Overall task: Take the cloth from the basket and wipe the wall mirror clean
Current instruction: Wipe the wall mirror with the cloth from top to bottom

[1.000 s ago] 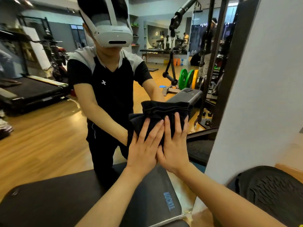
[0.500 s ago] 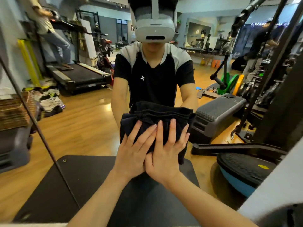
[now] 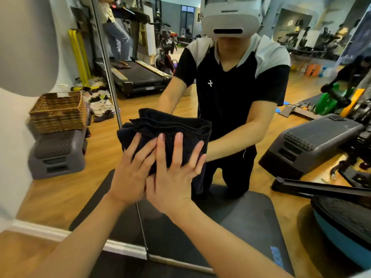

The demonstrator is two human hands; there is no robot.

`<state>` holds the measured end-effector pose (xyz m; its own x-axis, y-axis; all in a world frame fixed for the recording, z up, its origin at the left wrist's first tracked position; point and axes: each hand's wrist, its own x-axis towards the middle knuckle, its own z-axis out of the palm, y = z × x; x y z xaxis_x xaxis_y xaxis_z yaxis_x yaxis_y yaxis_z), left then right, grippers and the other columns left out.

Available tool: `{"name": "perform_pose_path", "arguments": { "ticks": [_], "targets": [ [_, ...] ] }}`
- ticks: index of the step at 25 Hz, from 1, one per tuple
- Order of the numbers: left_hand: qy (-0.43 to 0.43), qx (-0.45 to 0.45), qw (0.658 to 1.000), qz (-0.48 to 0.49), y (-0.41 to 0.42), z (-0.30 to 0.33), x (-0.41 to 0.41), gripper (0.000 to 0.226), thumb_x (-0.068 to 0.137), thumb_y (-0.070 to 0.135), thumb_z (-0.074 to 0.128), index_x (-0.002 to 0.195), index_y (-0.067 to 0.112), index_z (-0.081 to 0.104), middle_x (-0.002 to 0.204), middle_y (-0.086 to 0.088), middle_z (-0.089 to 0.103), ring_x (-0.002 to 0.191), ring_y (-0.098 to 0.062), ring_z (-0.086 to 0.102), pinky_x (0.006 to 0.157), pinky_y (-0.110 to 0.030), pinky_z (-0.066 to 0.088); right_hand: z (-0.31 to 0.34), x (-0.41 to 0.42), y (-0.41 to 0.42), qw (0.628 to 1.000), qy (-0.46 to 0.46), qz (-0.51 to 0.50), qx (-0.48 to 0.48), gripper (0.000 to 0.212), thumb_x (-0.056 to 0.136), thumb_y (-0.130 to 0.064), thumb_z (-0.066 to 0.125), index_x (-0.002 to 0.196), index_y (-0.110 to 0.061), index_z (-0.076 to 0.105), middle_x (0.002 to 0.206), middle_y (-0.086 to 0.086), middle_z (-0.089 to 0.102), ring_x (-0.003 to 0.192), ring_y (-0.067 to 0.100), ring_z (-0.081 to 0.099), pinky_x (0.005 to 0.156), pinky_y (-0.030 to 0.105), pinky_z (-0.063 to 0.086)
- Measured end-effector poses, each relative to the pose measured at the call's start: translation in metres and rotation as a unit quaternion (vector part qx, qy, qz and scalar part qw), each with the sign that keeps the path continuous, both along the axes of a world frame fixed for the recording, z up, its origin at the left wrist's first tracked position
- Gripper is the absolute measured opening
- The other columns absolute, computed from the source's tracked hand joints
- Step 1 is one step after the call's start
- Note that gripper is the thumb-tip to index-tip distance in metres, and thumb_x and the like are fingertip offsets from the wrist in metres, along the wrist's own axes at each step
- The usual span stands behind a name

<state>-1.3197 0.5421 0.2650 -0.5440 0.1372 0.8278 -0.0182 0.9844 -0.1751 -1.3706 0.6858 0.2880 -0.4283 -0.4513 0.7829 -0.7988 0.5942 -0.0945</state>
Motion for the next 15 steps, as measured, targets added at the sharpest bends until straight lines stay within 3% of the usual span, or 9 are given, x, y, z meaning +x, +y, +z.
{"name": "perform_pose_path", "arguments": {
  "ticks": [3,7,11,15],
  "targets": [
    [0.021,-0.036,0.999,-0.002,-0.014,0.000,0.007,0.059,0.107,0.028,0.042,0.157,0.002,0.027,0.158,-0.017,0.036,0.146,-0.048,0.040,0.123,-0.064,0.027,-0.010,0.005,-0.019,1.000,0.015,0.014,-0.012,0.095,0.089,-0.046,0.049,0.167,-0.024,0.001,0.169,0.013,-0.006,0.154,0.053,-0.020,0.124,0.067,-0.009],
    [0.106,-0.059,0.992,0.020,-0.003,-0.013,-0.002,0.075,0.098,0.022,0.053,0.162,0.008,0.017,0.156,-0.010,0.026,0.159,-0.019,0.013,0.126,-0.056,0.025,-0.034,-0.003,-0.019,0.997,0.058,0.042,-0.009,0.079,0.093,-0.044,0.046,0.165,-0.027,0.018,0.170,0.007,0.002,0.157,0.048,-0.013,0.127,0.062,-0.003],
    [0.053,-0.034,0.997,0.054,0.014,-0.067,0.002,0.070,0.095,0.035,0.053,0.152,-0.001,0.033,0.148,-0.015,0.034,0.160,-0.023,0.007,0.127,-0.059,0.016,-0.080,-0.009,0.000,0.996,0.057,0.063,0.019,0.061,0.106,-0.041,0.030,0.164,-0.028,0.018,0.169,0.004,0.005,0.159,0.045,-0.010,0.129,0.059,0.001],
    [-0.023,-0.069,0.995,0.065,0.042,-0.101,0.001,0.083,0.096,0.038,0.049,0.164,0.003,0.016,0.149,-0.018,0.037,0.156,-0.033,0.011,0.123,-0.069,0.016,-0.115,-0.015,0.027,0.997,0.046,0.066,0.019,0.057,0.109,-0.033,0.036,0.164,-0.024,0.023,0.169,0.006,0.006,0.159,0.045,-0.006,0.130,0.058,0.006]
  ]
}}
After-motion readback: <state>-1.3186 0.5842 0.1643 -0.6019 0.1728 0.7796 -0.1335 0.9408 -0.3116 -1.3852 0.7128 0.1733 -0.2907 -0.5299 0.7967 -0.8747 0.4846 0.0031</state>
